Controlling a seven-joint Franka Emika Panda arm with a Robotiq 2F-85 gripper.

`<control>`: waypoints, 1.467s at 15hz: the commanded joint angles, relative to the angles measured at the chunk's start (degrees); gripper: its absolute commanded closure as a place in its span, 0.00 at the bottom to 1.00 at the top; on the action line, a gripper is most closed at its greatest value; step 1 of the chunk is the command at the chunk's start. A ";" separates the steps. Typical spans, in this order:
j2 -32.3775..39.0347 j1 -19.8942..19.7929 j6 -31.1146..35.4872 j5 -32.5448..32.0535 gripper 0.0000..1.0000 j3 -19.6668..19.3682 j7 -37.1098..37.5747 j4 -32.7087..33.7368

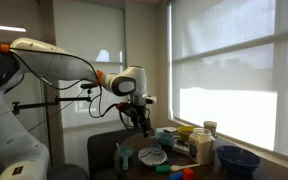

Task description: Pick up the green cylinder and make it stand vertically near the sugar jar, pick up the blue cylinder and make it stand vertically on the table

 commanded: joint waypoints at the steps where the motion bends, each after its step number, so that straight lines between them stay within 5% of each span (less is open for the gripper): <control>1: 0.03 -0.44 -0.19 0.17 0.00 0.39 -0.12 0.14; 15: 14.23 -6.03 -6.24 -0.07 0.00 -6.53 -6.67 10.73; 16: 10.59 -5.80 -4.74 0.08 0.00 -5.66 -6.18 7.01; 22: 13.85 -6.66 -4.76 0.04 0.00 -6.04 -6.45 9.44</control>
